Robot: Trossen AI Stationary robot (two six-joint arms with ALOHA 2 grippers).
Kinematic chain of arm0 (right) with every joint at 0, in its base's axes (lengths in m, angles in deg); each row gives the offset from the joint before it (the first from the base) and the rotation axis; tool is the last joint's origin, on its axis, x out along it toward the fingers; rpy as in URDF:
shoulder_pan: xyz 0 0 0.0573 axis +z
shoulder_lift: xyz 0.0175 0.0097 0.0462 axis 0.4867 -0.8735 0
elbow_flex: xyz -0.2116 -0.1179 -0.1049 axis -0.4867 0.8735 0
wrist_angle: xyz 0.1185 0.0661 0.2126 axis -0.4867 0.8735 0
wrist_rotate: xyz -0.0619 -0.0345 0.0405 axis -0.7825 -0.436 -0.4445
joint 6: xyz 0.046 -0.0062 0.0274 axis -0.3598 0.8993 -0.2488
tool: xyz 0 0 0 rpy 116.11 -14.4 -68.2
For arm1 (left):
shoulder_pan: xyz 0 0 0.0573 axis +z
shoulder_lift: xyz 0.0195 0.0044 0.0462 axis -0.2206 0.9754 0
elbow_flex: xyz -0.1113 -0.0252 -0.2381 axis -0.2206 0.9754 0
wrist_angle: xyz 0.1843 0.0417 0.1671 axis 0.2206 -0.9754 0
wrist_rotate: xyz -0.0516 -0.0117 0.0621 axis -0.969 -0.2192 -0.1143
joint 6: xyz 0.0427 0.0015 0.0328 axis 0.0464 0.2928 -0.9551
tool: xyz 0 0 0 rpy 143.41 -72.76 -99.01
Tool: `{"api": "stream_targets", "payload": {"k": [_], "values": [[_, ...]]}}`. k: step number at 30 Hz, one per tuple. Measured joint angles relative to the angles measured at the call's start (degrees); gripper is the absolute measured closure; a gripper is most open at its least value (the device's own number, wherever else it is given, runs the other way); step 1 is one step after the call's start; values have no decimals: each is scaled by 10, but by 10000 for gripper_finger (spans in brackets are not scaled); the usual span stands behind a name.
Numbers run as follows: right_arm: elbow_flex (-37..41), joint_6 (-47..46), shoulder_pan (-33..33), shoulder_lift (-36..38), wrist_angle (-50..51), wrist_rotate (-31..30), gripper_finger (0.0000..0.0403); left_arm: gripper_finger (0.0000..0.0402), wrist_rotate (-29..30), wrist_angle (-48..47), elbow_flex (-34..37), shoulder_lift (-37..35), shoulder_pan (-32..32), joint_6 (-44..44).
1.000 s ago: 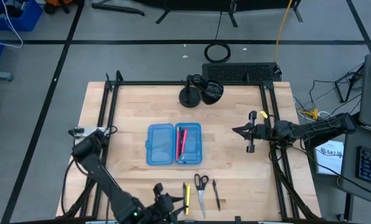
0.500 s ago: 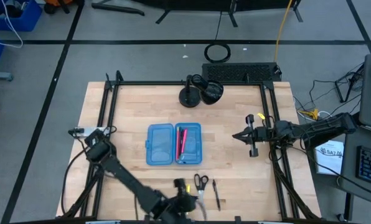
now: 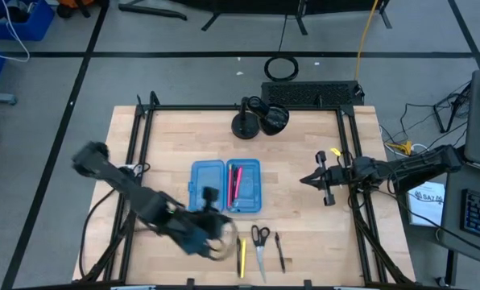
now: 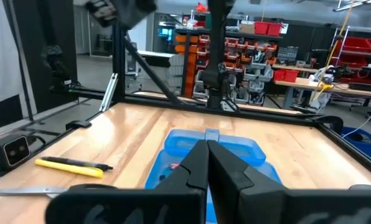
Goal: Pick & place school supplies into a supply box
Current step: Put the right black pen into the blue supply box
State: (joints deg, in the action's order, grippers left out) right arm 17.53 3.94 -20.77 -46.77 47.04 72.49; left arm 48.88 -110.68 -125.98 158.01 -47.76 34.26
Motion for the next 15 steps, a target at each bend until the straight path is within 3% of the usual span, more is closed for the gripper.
{"api": "stream_targets", "payload": {"k": [5,9,12,15], "values": [[0,0,0,-12,11,0,403,400,-7,343,293,-149,-56,-33],[0,1,0,-20,3,0,403,400,-49,579,459,-186,-79,-49],[0,-5,0,-21,-8,0,403,401,-26,656,524,-192,-105,-45],[0,-34,0,-21,-11,0,403,401,43,670,563,-192,-132,-38]]}}
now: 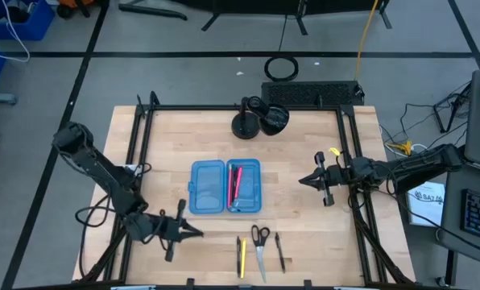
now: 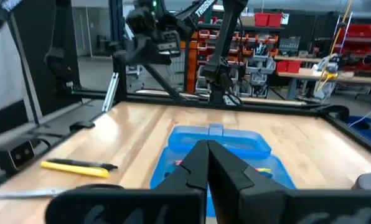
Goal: Pick & place school supplies into a supply box
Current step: Put the right black pen into the blue supply box
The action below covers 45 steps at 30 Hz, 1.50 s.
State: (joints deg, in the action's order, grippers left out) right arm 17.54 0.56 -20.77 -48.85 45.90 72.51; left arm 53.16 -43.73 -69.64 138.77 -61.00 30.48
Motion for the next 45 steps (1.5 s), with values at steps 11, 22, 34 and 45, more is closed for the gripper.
{"api": "stream_targets", "payload": {"k": [11,22,34,45], "values": [[0,-42,0,-10,38,0,403,401,13,17,90,-4,-29,75],[0,-74,0,-18,-103,0,403,401,95,96,202,-185,-49,-81],[-15,-78,12,-72,-139,-3,403,401,-1,-116,216,-579,-53,-293],[-49,-20,11,-163,-209,0,403,401,-246,-281,217,-738,185,-260]]}}
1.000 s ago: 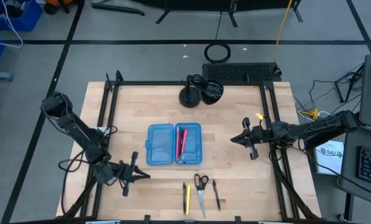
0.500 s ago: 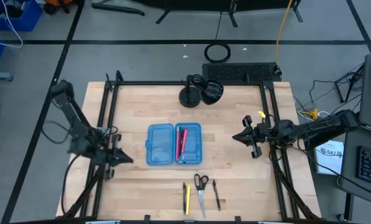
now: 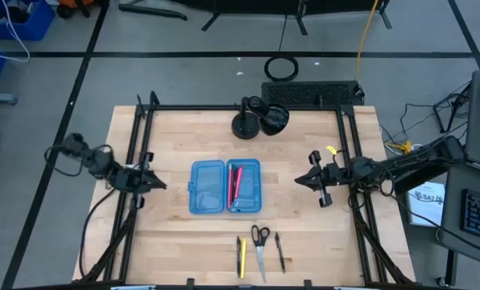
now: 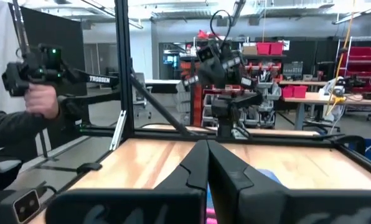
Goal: Pick & place school supplies into a supply box
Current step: Put the right black pen into the blue supply box
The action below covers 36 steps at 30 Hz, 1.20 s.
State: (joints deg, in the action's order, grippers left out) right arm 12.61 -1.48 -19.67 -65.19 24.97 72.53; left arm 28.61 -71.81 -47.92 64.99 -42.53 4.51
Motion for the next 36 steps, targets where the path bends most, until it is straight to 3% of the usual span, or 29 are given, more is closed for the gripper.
{"api": "stream_targets", "payload": {"k": [6,12,16,20,25,29,33,36], "values": [[-35,23,0,-29,10,1,403,401,-159,0,33,44,140,82],[-74,23,0,-47,55,10,403,401,-293,47,94,46,195,120],[-134,-15,1,-56,169,-41,403,401,-271,64,106,55,198,119],[-256,-80,28,-87,383,-60,403,397,-202,63,107,58,197,144],[-442,-158,146,-190,644,-210,403,382,-105,43,106,65,197,209],[-606,-276,233,-297,793,-286,403,380,-94,42,105,79,198,261],[-765,-388,294,-419,899,-283,403,379,-91,49,106,85,198,247],[-874,-492,314,-499,963,-231,403,379,-89,56,106,88,198,240]]}}
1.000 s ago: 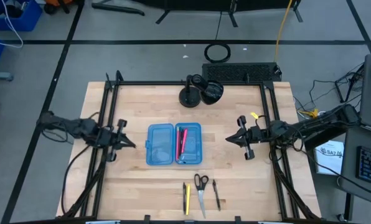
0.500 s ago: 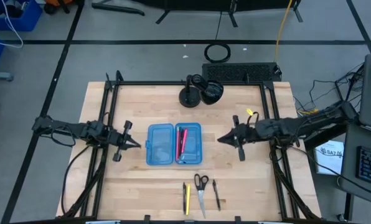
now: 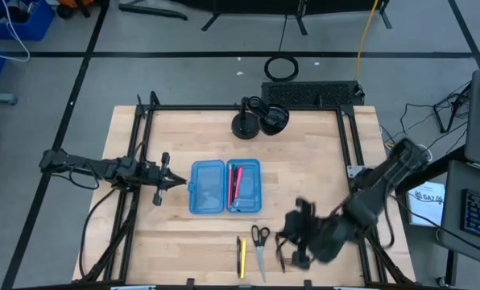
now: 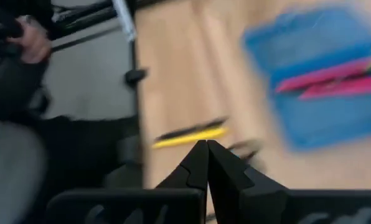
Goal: Pick & place school supplies into a supply box
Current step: Put the right black pen into the blue supply box
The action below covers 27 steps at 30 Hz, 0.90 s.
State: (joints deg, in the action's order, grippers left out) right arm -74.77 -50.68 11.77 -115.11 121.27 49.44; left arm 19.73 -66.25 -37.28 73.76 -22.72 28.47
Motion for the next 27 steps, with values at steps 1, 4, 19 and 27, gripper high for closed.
{"api": "stream_targets", "payload": {"k": [1,4,19,27], "values": [[-32,-39,4,-25,19,21,403,379,0,1,0,0,0,0],[-100,-152,15,-93,70,68,403,378,6,1,0,0,0,0],[-63,-526,18,-226,162,108,403,378,-10,-17,-1,0,0,8],[23,-553,4,-226,41,141,344,378,-13,-19,-1,0,0,-2]]}}
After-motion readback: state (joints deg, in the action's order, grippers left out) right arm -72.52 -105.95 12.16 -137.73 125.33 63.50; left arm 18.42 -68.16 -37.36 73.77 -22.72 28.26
